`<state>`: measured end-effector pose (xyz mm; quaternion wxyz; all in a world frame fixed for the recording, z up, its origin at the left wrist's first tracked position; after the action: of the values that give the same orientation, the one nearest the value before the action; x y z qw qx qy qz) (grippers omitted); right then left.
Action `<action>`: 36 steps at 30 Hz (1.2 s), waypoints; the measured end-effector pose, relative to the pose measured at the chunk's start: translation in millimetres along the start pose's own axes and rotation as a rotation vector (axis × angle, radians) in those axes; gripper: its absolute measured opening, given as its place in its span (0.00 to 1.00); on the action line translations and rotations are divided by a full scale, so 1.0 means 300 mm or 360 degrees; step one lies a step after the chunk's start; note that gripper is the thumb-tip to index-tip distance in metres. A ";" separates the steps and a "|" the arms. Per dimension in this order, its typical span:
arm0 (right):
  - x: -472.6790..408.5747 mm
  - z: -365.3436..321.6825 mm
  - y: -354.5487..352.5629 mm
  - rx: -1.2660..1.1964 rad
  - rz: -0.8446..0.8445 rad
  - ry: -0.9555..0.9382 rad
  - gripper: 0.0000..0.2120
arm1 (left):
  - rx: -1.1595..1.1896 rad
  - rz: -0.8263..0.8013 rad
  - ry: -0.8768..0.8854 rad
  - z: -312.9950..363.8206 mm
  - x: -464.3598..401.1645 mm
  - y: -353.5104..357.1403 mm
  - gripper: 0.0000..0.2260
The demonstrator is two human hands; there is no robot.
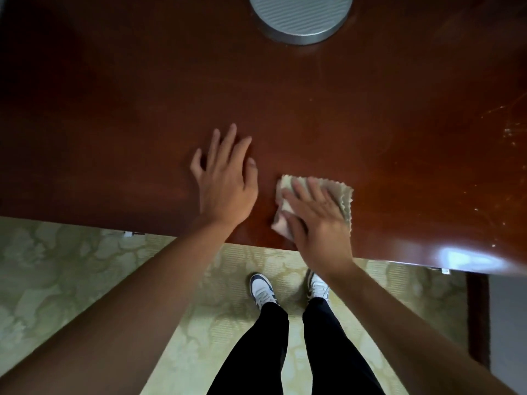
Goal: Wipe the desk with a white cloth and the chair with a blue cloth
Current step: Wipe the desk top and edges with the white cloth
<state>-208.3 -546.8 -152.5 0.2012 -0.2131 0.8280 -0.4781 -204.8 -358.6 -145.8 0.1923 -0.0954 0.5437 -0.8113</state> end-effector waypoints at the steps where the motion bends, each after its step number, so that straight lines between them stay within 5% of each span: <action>1: -0.031 0.016 -0.006 -0.0026 0.0052 0.0088 0.17 | -0.0058 -0.0035 0.0011 -0.027 0.003 0.002 0.20; 8: -0.562 0.212 -0.072 0.0017 0.0205 0.0705 0.24 | -0.0020 0.0015 0.0108 -0.047 0.016 0.019 0.22; 12: -0.640 0.149 -0.025 0.0157 0.0097 0.0384 0.21 | 0.0041 0.0040 0.0102 -0.046 0.016 0.013 0.22; 16: -0.277 -0.018 0.017 0.0018 -0.0200 -0.0033 0.21 | 0.0063 0.0004 0.0087 -0.050 0.012 0.007 0.23; 21: 0.076 -0.108 0.015 -0.0102 -0.0259 -0.0292 0.17 | 0.0074 -0.0030 0.0097 -0.050 0.011 0.005 0.22; 28: -0.319 0.067 -0.015 0.0066 0.0057 0.0221 0.16 | 0.0078 -0.0025 0.0071 -0.046 0.015 -0.002 0.22; 36: -0.004 -0.162 0.061 0.0018 -0.0150 -0.0143 0.19 | 0.0411 -0.0093 0.0045 -0.088 0.034 -0.072 0.19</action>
<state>-236.3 -503.6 -146.0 0.2168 -0.2719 0.8044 -0.4817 -228.3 -333.4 -136.9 0.1715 -0.0743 0.4344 -0.8811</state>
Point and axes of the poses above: each hand's wrist, its own x-axis away from the middle knuckle, its own y-axis out of the palm, z = x × y, the point moved 1 cm from there along -x, towards the middle knuckle, and after that the axes turned 1 degree about -y, right-handed, at the moved point
